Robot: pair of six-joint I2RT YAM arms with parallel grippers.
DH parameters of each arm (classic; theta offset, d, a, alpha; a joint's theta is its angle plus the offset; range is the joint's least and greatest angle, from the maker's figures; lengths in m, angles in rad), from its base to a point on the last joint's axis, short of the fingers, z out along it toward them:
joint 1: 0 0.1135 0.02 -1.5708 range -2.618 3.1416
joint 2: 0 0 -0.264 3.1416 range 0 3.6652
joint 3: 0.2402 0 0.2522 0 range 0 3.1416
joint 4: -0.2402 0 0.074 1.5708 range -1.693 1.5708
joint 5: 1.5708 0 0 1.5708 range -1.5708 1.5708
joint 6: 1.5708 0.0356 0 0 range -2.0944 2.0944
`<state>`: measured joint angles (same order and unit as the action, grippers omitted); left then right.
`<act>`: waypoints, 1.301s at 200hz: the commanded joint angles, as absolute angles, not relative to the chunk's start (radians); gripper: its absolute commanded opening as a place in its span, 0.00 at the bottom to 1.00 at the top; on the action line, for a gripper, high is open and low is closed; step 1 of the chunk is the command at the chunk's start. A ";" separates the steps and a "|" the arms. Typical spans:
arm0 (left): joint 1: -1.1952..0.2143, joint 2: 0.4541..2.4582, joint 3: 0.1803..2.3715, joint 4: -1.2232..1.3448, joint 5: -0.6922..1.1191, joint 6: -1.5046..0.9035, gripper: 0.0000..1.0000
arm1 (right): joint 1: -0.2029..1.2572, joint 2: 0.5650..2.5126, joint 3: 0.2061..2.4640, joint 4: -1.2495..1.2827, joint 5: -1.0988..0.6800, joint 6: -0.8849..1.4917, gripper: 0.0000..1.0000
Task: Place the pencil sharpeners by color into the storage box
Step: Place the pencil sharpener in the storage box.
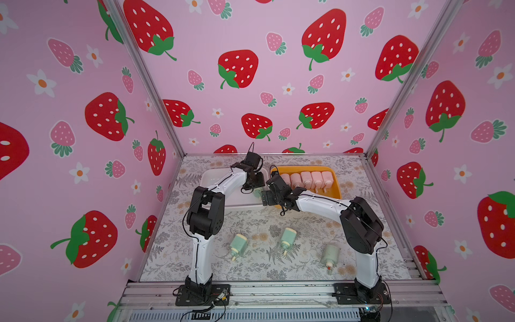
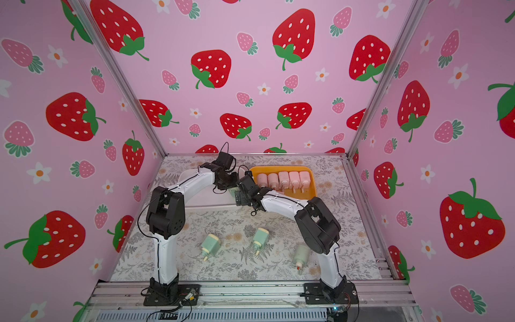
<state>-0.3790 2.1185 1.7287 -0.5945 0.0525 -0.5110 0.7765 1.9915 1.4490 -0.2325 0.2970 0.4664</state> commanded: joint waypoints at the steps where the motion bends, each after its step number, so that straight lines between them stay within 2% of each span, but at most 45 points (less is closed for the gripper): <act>1: -0.386 2.134 1.776 -0.637 0.052 -0.486 0.35 | 0.780 1.957 1.431 -0.229 0.295 0.460 1.00; 75: -0.387 2.149 1.806 -0.670 0.052 -0.474 0.60 | 0.780 1.955 1.430 -0.229 0.290 0.462 1.00; 128: -0.388 2.132 1.814 -0.688 0.051 -0.461 0.65 | 0.781 1.955 1.430 -0.229 0.289 0.465 1.00; 161: -0.390 2.110 1.799 -0.686 0.044 -0.451 0.72 | 0.781 1.954 1.429 -0.229 0.290 0.465 1.00; 260: -0.389 2.037 1.722 -0.669 0.091 -0.431 0.76 | 0.779 1.944 1.422 -0.226 0.298 0.482 1.00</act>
<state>-0.3862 2.0876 1.7451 -0.6567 0.0589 -0.4625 0.7765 1.9907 1.4414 -0.2317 0.2901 0.4679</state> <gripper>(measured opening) 0.744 0.995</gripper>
